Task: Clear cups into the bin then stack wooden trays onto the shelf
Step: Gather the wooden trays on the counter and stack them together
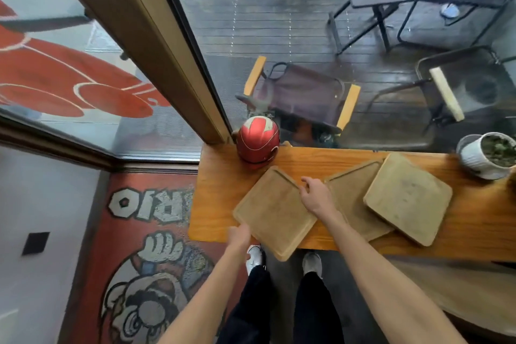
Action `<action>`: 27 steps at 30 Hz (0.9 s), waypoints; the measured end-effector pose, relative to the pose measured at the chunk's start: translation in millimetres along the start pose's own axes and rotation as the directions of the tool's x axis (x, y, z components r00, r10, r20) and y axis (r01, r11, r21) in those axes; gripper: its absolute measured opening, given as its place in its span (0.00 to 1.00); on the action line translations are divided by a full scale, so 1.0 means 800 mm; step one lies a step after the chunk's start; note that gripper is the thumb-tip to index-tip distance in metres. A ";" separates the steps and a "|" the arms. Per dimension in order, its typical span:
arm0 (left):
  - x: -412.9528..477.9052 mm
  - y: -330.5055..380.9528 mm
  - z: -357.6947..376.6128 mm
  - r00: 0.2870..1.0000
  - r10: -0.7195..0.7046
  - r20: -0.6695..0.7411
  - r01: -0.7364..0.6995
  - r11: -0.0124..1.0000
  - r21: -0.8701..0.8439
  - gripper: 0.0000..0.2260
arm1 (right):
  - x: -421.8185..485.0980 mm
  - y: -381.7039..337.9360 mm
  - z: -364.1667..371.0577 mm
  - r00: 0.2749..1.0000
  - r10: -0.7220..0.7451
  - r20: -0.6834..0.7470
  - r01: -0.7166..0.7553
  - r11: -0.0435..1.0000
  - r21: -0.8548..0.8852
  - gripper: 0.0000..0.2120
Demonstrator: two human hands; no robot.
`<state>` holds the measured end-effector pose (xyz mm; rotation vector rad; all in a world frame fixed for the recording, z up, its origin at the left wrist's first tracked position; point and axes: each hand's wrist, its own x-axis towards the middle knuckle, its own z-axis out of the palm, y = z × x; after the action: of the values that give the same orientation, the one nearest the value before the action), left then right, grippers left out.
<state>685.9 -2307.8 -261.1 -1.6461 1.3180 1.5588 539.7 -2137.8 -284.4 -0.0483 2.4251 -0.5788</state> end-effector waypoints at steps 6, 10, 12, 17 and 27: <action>0.023 0.021 -0.011 0.984 0.155 0.086 -0.162 0.984 0.080 0.17 | -0.065 0.020 0.046 0.968 0.251 0.025 -0.249 0.967 -0.061 0.18; 0.028 0.039 -0.013 0.940 0.313 0.137 -0.342 0.865 0.367 0.18 | -0.122 0.041 0.078 0.933 0.357 -0.048 -0.349 0.929 0.124 0.12; 0.034 0.035 -0.012 0.913 0.379 0.152 -0.402 0.766 0.501 0.19 | -0.128 0.042 0.080 0.933 0.345 -0.106 -0.327 0.932 0.155 0.11; 0.039 0.026 -0.008 0.879 0.455 0.141 -0.456 0.719 0.524 0.23 | -0.101 0.034 0.070 0.924 0.358 -0.137 -0.344 0.932 0.116 0.13; 0.066 0.037 -0.013 0.818 0.568 0.091 -0.514 0.651 0.559 0.26 | -0.071 0.020 0.064 0.921 0.362 -0.146 -0.349 0.931 0.109 0.15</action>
<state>657.2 -2344.0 -301.6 -0.9891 2.2202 1.1847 616.9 -2133.5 -294.5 0.4845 2.4792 -0.5280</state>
